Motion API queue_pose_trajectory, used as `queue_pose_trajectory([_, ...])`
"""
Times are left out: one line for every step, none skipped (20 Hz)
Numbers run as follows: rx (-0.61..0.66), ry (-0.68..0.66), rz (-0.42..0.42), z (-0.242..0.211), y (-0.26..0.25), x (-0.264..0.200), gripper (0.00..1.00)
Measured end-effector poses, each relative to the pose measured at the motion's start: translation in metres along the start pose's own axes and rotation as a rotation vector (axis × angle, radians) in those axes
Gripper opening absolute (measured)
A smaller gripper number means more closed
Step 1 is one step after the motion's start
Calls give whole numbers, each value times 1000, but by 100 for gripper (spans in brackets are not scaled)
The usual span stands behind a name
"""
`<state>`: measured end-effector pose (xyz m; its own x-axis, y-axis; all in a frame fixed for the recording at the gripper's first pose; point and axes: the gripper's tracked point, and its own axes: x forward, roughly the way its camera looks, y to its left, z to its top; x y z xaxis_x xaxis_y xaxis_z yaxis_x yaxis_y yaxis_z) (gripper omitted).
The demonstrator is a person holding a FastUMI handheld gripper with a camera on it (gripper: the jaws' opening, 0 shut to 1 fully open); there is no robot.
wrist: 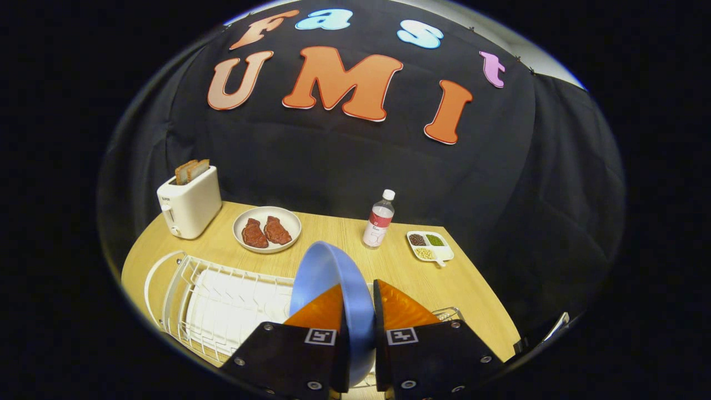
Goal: Take the plate from the dish rack, then take the spoon from the basket and place it into the plate.
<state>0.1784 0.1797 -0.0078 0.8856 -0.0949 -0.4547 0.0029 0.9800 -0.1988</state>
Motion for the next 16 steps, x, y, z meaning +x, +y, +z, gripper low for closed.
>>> queue_pose_trajectory([11,-5,9,-1,-3,-8,19])
queue_pose_trajectory([17,-7,20,-2,-7,-17,18])
queue_pose_trajectory([29,-16,30,-4,-11,-29,19])
queue_pose_trajectory([41,-31,41,-6,-16,-42,19])
queue_pose_trajectory([51,-41,56,-12,-20,-55,18])
queue_pose_trajectory([63,-42,75,-18,-24,-69,19])
queue_pose_trajectory([78,-47,97,-26,-27,-83,18])
queue_pose_trajectory([95,-48,116,-34,-30,-96,18])
queue_pose_trajectory([119,-51,134,-44,-34,-109,18])
queue_pose_trajectory([145,-49,156,-54,-36,-121,18])
queue_pose_trajectory([174,-43,179,-67,-36,-131,18])
queue_pose_trajectory([203,-35,204,-79,-35,-139,18])
queue_pose_trajectory([227,-26,226,-91,-35,-147,18])
queue_pose_trajectory([245,-17,240,-104,-34,-153,19])
queue_pose_trajectory([265,-10,249,-117,-36,-158,18])
queue_pose_trajectory([285,-9,264,-126,-36,-163,18])
